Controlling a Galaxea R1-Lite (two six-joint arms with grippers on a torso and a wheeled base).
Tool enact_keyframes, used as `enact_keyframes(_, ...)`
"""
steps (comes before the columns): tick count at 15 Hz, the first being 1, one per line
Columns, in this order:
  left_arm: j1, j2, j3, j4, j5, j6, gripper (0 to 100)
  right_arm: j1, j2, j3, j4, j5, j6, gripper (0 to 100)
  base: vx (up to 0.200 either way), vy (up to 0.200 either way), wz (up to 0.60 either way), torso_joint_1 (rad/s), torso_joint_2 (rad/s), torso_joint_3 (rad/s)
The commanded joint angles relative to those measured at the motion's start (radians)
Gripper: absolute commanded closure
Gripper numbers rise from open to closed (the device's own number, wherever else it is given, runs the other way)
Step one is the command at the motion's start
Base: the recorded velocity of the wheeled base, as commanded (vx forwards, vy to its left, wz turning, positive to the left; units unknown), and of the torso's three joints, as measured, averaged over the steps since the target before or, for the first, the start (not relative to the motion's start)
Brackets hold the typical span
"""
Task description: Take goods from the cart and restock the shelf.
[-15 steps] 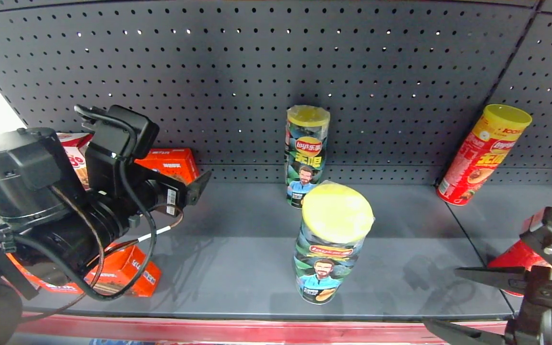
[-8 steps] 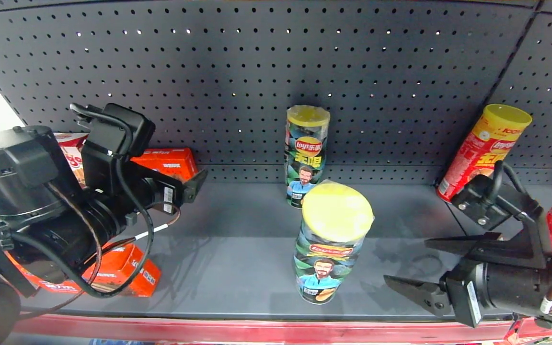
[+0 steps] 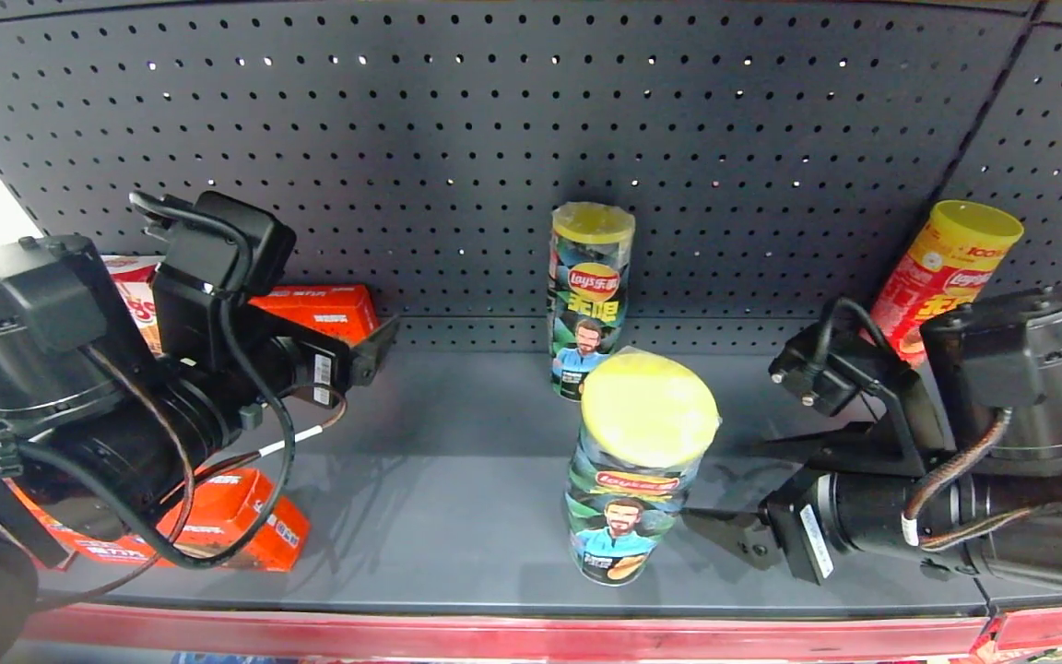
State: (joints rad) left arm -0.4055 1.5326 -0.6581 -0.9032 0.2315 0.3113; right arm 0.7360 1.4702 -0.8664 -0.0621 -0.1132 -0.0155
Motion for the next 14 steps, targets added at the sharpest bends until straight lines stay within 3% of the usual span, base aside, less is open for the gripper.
enact_keyframes(1,0.001,0.000,0.000,0.000,0.000,0.000,0,0.002,0.044,-0.020,-0.001,0.000,-0.003,0,0.000,0.000,0.00,0.000,0.00,0.000)
enact_keyframes(14,0.001,-0.006,0.008,-0.002,0.000,0.002,0,0.003,0.075,-0.048,-0.008,-0.002,-0.011,0,0.000,0.000,0.00,0.000,0.00,0.000)
